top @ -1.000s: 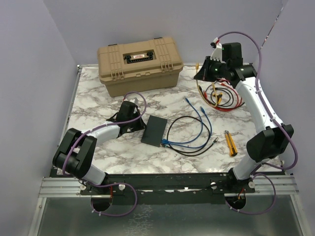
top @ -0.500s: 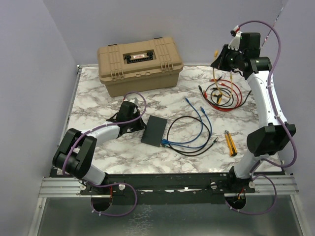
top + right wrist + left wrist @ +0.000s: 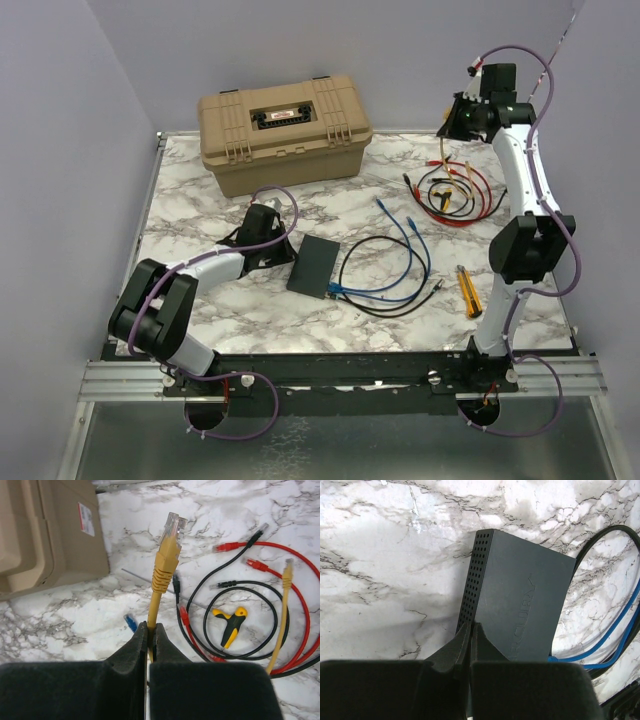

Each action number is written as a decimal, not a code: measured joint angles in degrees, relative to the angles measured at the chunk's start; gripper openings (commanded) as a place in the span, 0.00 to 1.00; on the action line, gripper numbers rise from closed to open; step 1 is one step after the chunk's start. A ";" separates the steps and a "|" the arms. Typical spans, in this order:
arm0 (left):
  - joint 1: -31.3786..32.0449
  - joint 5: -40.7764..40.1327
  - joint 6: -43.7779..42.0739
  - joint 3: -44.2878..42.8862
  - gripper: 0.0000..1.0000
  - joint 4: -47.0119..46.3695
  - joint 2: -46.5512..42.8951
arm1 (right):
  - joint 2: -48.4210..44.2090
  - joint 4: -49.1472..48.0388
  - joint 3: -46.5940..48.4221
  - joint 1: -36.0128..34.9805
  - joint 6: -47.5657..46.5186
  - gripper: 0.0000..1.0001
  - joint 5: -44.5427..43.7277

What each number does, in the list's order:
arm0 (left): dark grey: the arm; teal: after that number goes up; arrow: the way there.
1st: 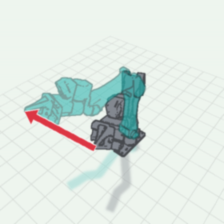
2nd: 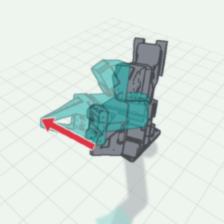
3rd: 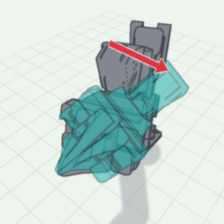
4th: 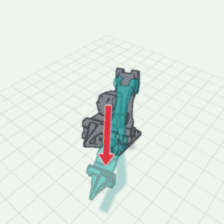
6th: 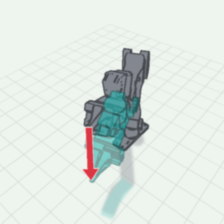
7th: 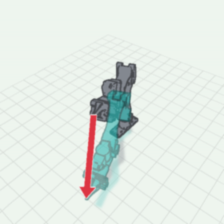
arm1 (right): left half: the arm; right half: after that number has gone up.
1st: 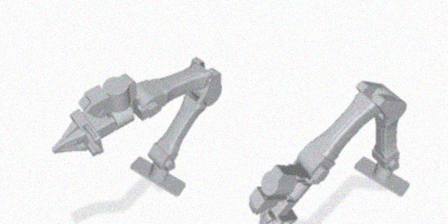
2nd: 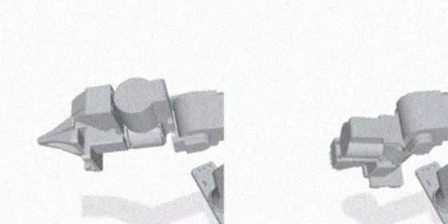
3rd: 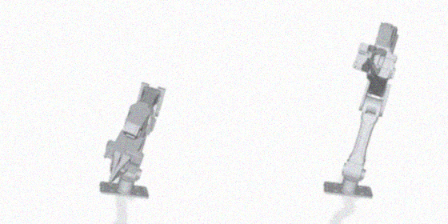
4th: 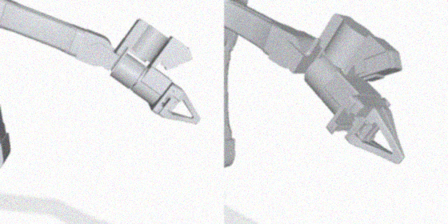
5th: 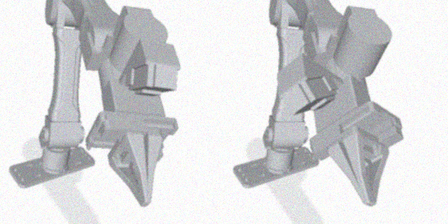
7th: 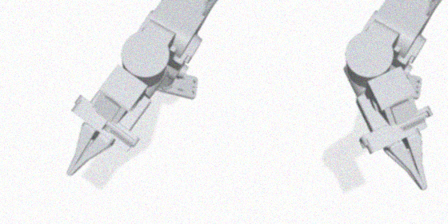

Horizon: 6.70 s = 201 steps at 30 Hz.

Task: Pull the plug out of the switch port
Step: Place the connector at the center of the board, then pull the connector from the switch port.

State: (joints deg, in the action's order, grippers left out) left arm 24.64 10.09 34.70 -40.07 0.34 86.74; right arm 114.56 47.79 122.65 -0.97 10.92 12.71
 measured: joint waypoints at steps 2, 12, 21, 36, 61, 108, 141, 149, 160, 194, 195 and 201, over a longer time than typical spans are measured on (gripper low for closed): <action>-0.11 0.20 -0.02 -0.33 0.00 0.15 0.26 | 1.73 0.24 1.40 0.61 -0.26 0.00 -0.28; -0.22 0.39 -0.07 -0.68 0.00 0.20 0.70 | 7.74 1.18 2.05 1.86 -2.23 0.00 -3.63; -0.35 0.61 -0.11 -1.90 0.00 0.20 1.97 | 13.16 1.27 -0.59 1.84 -3.50 0.01 -3.61; -0.55 0.83 -0.20 -2.82 0.00 0.20 2.91 | 14.47 -0.15 -5.49 1.84 -3.61 0.52 -2.43; -0.55 0.81 -0.17 -2.91 0.00 0.20 2.93 | 0.48 -4.79 -22.40 -4.70 -2.89 0.81 -0.92; -0.24 4.13 0.17 0.37 0.36 -0.87 1.86 | -10.01 -25.38 -58.12 -23.10 -0.66 0.79 31.12; 3.96 3.28 1.25 -1.79 0.47 -1.22 4.17 | -6.10 -30.25 -53.53 -24.96 6.67 0.83 34.88; 4.39 2.40 0.85 -0.92 0.53 0.76 2.43 | -10.38 -29.70 -57.16 -24.46 5.92 0.83 33.99; 4.61 2.38 -0.24 -0.09 0.49 1.44 1.27 | -12.04 -30.08 -64.85 -21.66 6.21 0.76 34.40; 4.57 3.58 0.31 -1.14 0.42 1.55 2.56 | -11.08 -32.04 -67.43 -22.32 4.96 0.58 40.04; 4.52 3.61 0.39 -1.16 0.42 1.53 2.58 | -10.43 -32.24 -67.21 -22.62 4.98 0.57 39.87; 4.31 3.96 0.87 -1.60 0.41 1.84 2.91 | -4.59 -32.76 -62.64 -24.61 5.51 0.48 38.29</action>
State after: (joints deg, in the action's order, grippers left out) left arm 28.95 14.04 35.57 -41.67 2.17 89.65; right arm 109.97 15.03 60.01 -25.58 16.43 51.00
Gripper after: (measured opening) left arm 0.439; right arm 0.515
